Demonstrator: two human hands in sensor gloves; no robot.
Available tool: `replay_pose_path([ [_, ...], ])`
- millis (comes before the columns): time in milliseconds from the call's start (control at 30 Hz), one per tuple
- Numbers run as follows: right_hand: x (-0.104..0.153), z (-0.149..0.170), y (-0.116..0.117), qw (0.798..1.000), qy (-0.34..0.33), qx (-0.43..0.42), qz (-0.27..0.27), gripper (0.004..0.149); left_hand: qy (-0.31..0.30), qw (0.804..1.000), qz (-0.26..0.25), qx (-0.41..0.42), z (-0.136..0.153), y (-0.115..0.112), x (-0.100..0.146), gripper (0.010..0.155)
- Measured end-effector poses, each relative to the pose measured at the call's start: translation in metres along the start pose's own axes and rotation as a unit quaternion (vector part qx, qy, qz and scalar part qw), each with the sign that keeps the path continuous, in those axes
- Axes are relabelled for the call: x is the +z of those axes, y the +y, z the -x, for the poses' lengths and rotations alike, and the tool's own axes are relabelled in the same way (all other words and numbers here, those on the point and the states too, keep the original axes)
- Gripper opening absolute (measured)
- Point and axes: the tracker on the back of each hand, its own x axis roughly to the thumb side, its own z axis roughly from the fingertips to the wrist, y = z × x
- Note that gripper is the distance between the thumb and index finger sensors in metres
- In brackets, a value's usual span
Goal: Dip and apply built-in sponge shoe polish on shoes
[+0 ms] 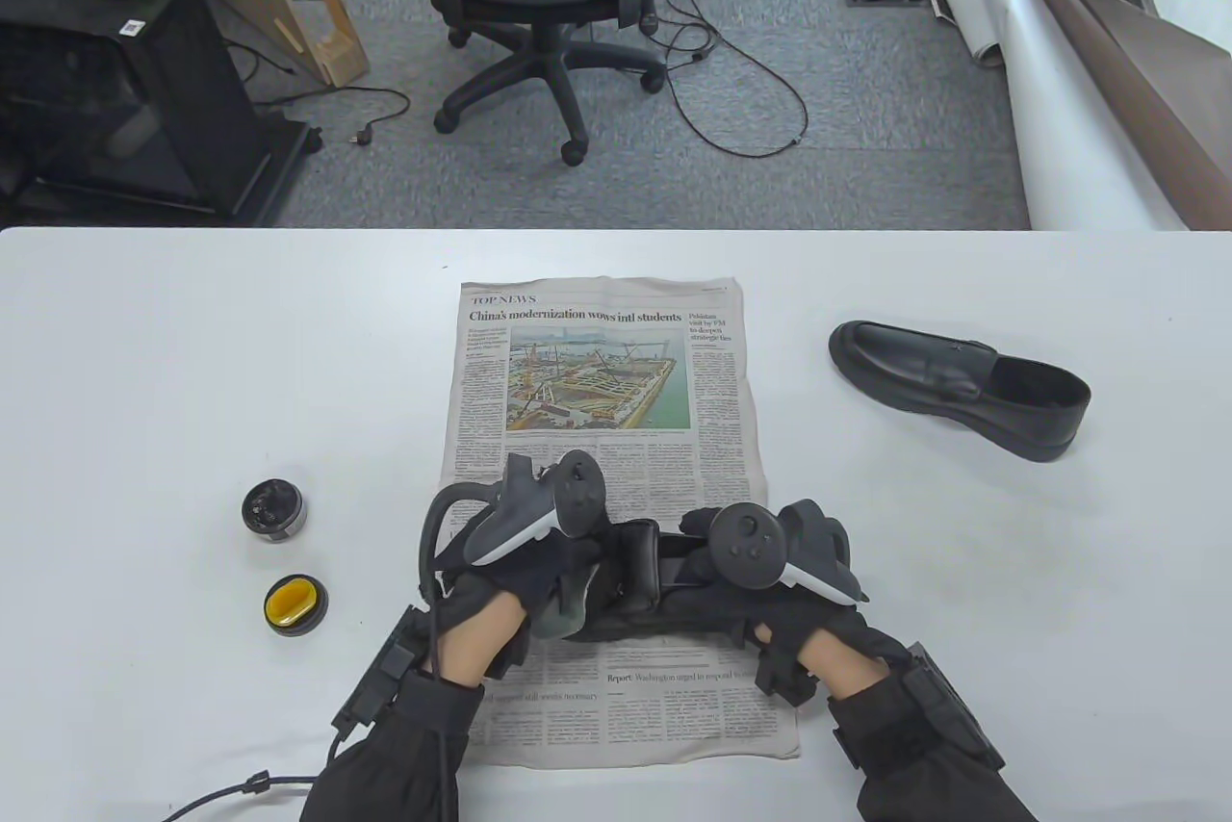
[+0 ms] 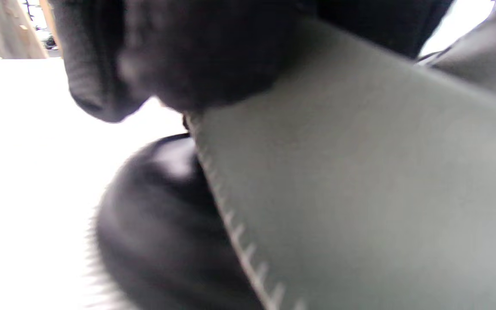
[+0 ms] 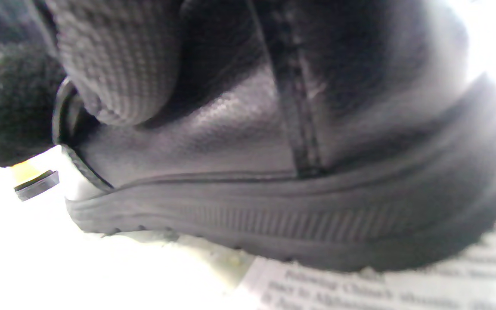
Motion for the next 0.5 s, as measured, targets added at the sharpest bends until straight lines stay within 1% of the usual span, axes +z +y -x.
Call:
replay_pose_path([
  [200, 0.000, 0.000, 0.000, 1.000, 0.001, 0.001, 0.000, 0.044, 0.062, 0.996, 0.064, -0.009, 0.041, -0.001, -0.003, 0.055],
  [300, 0.000, 0.000, 0.000, 1.000, 0.001, 0.001, 0.000, 0.044, 0.078, 0.995, 0.066, -0.018, 0.052, 0.002, -0.001, 0.054],
  [333, 0.000, 0.000, 0.000, 1.000, 0.001, 0.002, 0.000, 0.044, 0.076, 0.996, 0.044, -0.032, 0.051, 0.006, 0.002, 0.054],
  [367, 0.000, 0.000, 0.000, 1.000, 0.002, 0.002, 0.001, 0.044, 0.066, 0.997, 0.011, -0.028, 0.047, 0.010, 0.004, 0.053],
  [400, 0.000, 0.000, 0.000, 1.000, 0.002, 0.002, 0.001, 0.044, 0.051, 0.999, -0.017, -0.008, 0.042, 0.013, 0.006, 0.054],
  [433, 0.000, 0.000, 0.000, 1.000, 0.002, 0.002, 0.001, 0.044, 0.022, 0.998, -0.045, 0.031, 0.034, 0.017, 0.007, 0.053],
  [500, 0.000, 0.000, 0.000, 1.000, 0.002, 0.001, 0.000, 0.044, -0.048, 0.991, -0.072, 0.098, 0.012, 0.020, 0.006, 0.054],
])
